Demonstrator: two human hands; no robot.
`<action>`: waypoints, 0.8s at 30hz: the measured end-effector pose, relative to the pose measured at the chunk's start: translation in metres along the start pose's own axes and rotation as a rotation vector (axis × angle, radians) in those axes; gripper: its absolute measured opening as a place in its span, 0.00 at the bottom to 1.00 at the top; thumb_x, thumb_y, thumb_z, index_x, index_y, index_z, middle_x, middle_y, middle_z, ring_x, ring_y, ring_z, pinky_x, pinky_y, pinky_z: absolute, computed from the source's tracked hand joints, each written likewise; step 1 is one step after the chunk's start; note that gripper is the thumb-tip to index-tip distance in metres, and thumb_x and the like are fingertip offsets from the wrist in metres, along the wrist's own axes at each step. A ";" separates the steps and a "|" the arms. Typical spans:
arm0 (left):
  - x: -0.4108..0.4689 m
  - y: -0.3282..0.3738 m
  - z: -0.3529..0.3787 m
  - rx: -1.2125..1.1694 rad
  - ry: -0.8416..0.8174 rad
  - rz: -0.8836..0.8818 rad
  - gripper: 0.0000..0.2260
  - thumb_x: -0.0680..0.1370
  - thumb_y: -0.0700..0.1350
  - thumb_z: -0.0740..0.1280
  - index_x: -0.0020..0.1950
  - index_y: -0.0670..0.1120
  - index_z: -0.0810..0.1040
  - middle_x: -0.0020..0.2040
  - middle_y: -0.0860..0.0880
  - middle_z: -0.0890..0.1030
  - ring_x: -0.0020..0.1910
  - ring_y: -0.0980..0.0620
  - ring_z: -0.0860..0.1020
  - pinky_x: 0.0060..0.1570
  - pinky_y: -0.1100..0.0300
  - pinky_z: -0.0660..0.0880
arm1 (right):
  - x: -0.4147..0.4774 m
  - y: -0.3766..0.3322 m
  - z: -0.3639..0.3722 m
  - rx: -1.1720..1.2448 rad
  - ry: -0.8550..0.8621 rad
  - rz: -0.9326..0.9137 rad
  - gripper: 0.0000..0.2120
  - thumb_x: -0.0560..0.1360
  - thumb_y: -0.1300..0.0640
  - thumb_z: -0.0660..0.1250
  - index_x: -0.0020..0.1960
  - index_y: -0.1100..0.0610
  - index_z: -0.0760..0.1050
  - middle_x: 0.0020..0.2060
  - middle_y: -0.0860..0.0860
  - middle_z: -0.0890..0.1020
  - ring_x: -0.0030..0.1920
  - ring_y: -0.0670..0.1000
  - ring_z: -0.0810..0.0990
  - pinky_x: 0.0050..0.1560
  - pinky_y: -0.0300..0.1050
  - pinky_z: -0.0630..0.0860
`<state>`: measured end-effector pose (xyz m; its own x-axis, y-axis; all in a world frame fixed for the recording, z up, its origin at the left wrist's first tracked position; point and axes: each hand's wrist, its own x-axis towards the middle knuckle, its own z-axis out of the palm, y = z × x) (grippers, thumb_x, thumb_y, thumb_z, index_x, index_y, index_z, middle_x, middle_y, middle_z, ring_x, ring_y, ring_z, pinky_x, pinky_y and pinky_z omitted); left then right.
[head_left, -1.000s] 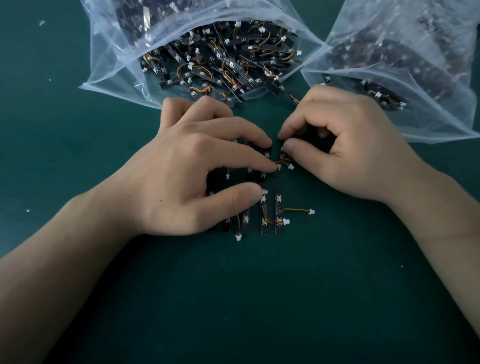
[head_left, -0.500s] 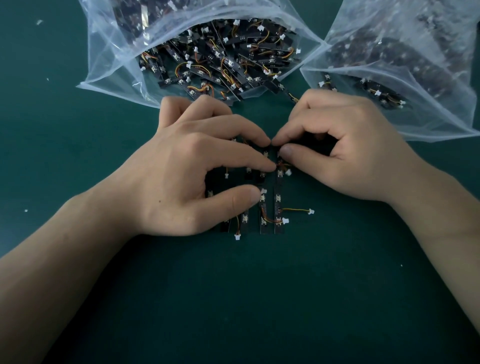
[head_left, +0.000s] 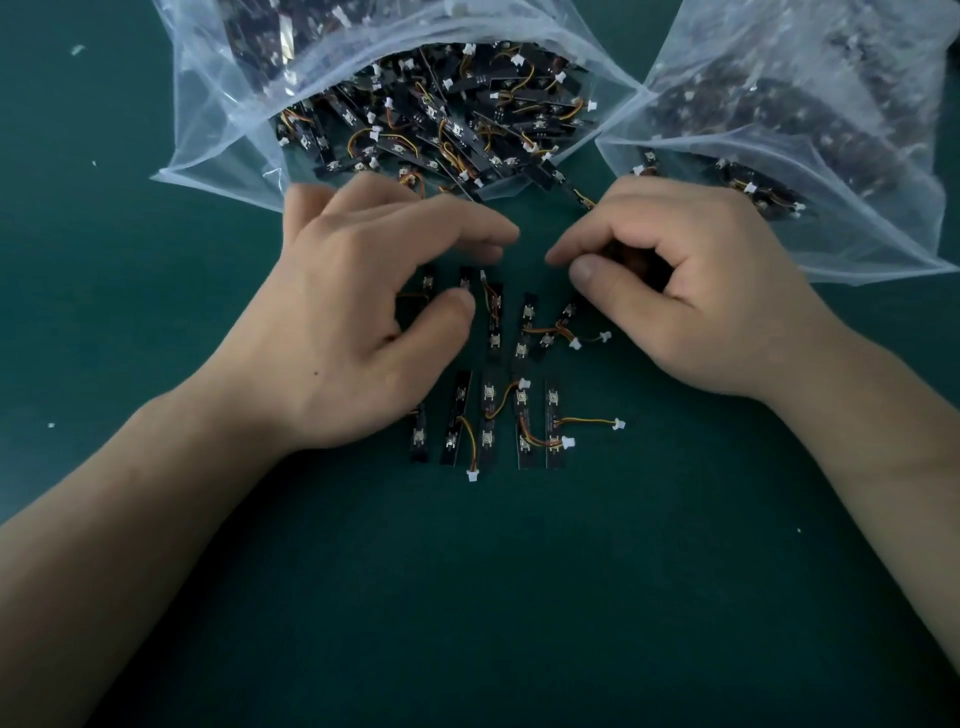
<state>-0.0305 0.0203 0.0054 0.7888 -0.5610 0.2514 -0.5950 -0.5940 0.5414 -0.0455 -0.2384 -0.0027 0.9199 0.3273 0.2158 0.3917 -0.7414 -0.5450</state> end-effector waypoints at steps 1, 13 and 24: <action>0.000 0.001 0.000 -0.003 -0.015 0.003 0.20 0.77 0.45 0.66 0.69 0.54 0.80 0.59 0.65 0.82 0.65 0.58 0.74 0.69 0.52 0.59 | 0.000 -0.001 0.000 0.002 0.000 0.002 0.08 0.81 0.54 0.67 0.55 0.52 0.84 0.45 0.41 0.79 0.45 0.43 0.78 0.47 0.44 0.73; 0.000 0.001 0.002 -0.045 0.072 -0.133 0.20 0.76 0.40 0.64 0.66 0.51 0.81 0.53 0.60 0.83 0.59 0.54 0.76 0.70 0.53 0.66 | 0.000 -0.006 0.003 -0.051 -0.006 0.022 0.09 0.78 0.44 0.70 0.44 0.49 0.78 0.41 0.40 0.76 0.42 0.44 0.75 0.44 0.54 0.76; -0.001 -0.001 0.004 -0.100 0.074 -0.085 0.17 0.76 0.36 0.64 0.61 0.47 0.83 0.50 0.56 0.83 0.49 0.52 0.77 0.53 0.63 0.73 | 0.000 -0.004 0.002 0.011 -0.044 0.022 0.11 0.78 0.43 0.72 0.48 0.50 0.85 0.44 0.45 0.79 0.44 0.46 0.77 0.46 0.55 0.76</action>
<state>-0.0310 0.0187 0.0014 0.8472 -0.4647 0.2573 -0.5098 -0.5752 0.6397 -0.0471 -0.2345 -0.0019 0.9267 0.3364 0.1676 0.3705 -0.7425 -0.5581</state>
